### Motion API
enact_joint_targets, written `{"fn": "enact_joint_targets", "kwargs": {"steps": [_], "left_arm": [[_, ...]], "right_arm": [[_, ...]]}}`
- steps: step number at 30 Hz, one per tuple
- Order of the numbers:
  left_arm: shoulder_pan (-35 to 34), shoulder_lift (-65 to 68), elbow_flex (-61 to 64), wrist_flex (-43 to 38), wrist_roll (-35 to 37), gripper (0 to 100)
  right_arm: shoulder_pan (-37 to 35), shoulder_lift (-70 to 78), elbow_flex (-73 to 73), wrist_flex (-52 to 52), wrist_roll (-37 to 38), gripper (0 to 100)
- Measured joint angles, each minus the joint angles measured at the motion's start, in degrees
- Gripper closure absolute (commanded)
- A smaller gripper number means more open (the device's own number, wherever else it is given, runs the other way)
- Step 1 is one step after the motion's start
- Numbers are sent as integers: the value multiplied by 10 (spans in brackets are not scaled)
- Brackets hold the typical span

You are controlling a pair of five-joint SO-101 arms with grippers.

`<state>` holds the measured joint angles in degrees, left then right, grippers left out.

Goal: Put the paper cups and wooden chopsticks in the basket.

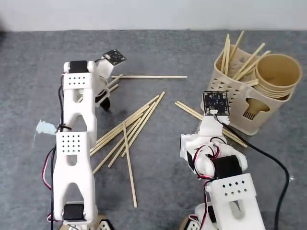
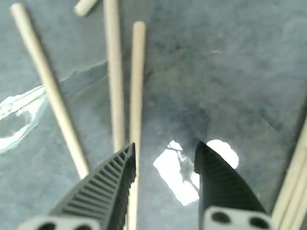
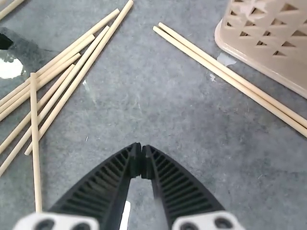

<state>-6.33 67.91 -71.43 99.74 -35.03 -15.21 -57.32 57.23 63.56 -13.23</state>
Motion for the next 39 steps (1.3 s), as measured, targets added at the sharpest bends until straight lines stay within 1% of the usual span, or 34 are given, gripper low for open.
{"fn": "enact_joint_targets", "kwargs": {"steps": [5,11,15,19,23,27,32,35,39], "left_arm": [[-12,-13,0,0,-2,804],[-42,-13,0,-31,0,803],[-60,-13,0,-36,0,769],[-65,-13,1,-38,0,769],[-65,11,0,-39,-18,771],[-66,28,-5,-39,-33,829],[-59,34,-10,-12,-98,908],[-59,35,-10,-4,-121,965],[-60,40,-9,-3,-129,986]], "right_arm": [[0,0,0,0,0,990],[0,0,0,0,0,990],[0,0,0,0,0,990],[0,0,0,0,0,990],[0,0,0,0,0,990],[0,0,0,0,0,990],[0,0,0,0,0,990],[0,0,0,0,0,990],[0,0,0,0,0,990]]}}
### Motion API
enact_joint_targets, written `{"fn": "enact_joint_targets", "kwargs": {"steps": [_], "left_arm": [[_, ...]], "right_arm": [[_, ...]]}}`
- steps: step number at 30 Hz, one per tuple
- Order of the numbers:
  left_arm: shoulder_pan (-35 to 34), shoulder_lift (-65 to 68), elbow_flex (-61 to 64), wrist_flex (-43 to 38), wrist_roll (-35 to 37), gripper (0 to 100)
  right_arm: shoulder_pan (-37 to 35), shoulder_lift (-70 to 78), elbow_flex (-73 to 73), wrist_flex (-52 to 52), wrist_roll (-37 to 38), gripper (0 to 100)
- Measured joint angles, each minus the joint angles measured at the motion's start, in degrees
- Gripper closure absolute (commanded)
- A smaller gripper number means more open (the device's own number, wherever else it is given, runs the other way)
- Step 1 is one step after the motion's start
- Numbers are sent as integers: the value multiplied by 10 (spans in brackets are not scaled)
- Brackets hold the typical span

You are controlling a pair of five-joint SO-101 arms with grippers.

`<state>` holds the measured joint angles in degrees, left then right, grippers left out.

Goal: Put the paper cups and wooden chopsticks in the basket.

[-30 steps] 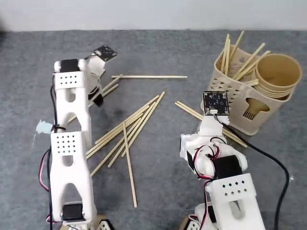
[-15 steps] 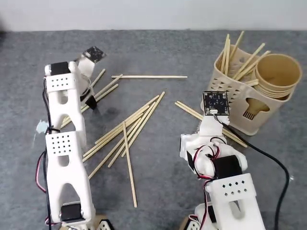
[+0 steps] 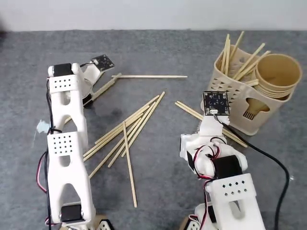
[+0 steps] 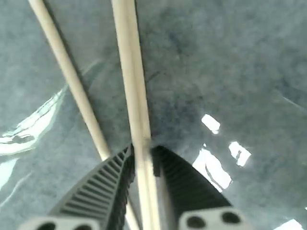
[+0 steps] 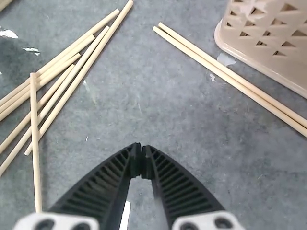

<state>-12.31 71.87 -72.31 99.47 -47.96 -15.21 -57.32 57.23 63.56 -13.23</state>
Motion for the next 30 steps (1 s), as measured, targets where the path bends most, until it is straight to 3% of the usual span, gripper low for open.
{"fn": "enact_joint_targets", "kwargs": {"steps": [8,13,24,30], "left_arm": [[4,-2,4,-1,-1,987],[4,-58,74,-6,-1,987],[52,-362,363,-4,-1,987],[94,-505,430,-2,29,987]], "right_arm": [[0,0,0,0,0,990],[0,0,0,0,0,990],[0,0,0,0,0,990],[0,0,0,0,0,990]]}}
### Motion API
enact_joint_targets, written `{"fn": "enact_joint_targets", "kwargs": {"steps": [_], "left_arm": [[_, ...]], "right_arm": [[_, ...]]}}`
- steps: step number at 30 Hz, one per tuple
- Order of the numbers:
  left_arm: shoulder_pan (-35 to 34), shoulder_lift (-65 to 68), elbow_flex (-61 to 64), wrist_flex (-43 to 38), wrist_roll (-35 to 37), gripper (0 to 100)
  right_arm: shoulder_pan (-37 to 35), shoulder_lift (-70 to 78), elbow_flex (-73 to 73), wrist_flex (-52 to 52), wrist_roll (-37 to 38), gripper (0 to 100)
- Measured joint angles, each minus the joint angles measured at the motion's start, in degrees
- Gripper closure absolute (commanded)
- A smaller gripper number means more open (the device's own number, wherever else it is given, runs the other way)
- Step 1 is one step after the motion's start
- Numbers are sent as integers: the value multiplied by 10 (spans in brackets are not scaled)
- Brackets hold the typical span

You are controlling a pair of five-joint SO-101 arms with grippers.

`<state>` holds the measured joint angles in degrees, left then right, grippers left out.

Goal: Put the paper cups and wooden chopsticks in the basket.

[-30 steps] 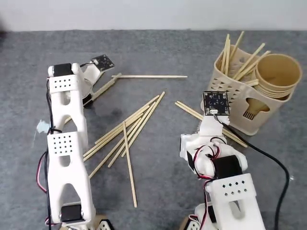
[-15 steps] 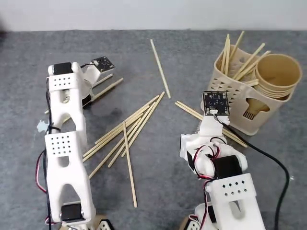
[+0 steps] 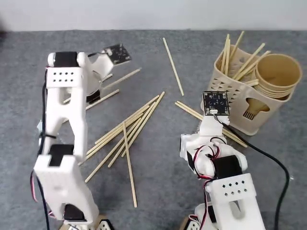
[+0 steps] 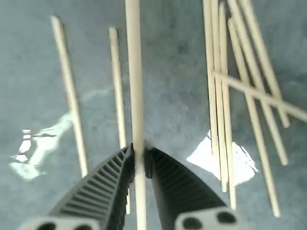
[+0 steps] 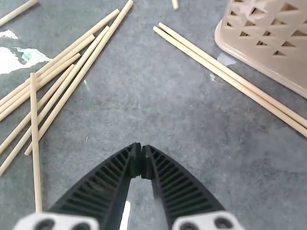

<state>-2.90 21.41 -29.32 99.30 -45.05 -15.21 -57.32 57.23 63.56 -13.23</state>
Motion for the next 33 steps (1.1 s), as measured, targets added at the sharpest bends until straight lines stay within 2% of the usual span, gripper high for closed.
{"fn": "enact_joint_targets", "kwargs": {"steps": [4,7,13,17,23,27,33], "left_arm": [[35,-71,2,1,54,987],[74,-118,2,-1,103,988],[149,-193,2,-94,238,988],[197,-217,2,-200,355,988],[229,-224,4,-404,508,988],[265,-225,45,-527,547,988],[325,-224,150,-728,557,987]], "right_arm": [[3,0,0,0,0,990],[39,0,0,0,0,990],[108,0,0,0,0,990],[119,0,0,0,0,990],[145,0,0,-11,0,990],[185,0,0,-32,0,990],[237,0,0,-63,0,990]]}}
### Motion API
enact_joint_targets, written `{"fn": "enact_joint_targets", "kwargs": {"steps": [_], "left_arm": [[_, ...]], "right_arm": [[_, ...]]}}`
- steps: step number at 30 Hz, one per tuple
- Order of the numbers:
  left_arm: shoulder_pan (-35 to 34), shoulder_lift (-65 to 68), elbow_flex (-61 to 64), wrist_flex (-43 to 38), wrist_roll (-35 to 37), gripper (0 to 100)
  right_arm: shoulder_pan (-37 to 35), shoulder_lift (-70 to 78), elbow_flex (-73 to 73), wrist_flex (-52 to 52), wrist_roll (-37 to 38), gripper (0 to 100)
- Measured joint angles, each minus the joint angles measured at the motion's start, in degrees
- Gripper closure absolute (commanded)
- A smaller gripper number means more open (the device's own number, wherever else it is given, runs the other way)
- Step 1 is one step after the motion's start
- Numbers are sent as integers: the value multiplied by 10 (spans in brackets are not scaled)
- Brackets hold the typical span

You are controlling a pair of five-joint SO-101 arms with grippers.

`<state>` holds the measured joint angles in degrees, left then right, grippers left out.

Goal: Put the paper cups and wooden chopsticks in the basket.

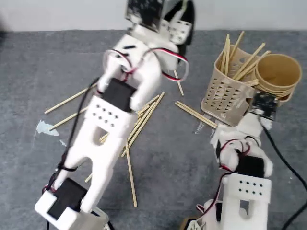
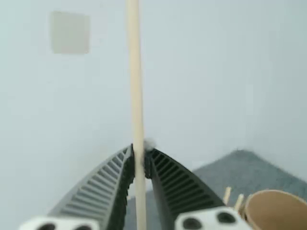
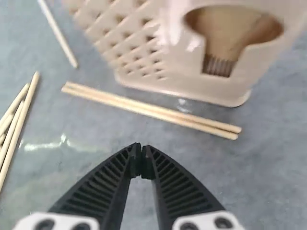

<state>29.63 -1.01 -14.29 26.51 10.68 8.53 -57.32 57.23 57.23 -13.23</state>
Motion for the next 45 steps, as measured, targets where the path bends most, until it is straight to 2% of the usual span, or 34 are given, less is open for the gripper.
{"fn": "enact_joint_targets", "kwargs": {"steps": [5,12,16,19,25,28,31,37,45], "left_arm": [[33,0,97,-141,4,986],[60,89,107,-233,7,986],[57,140,108,-295,63,986],[58,161,108,-313,95,986],[59,193,108,-316,105,985],[58,201,108,-316,105,942],[58,201,108,-288,105,882],[62,189,98,-146,105,878],[43,32,90,25,105,878]], "right_arm": [[47,0,0,-27,0,990],[58,0,0,-32,0,990],[58,0,0,-32,0,990],[58,0,0,-32,0,990],[58,0,0,-32,0,990],[58,0,0,-32,0,990],[58,0,0,-32,0,990],[58,0,0,-32,0,990],[58,0,0,-32,0,990]]}}
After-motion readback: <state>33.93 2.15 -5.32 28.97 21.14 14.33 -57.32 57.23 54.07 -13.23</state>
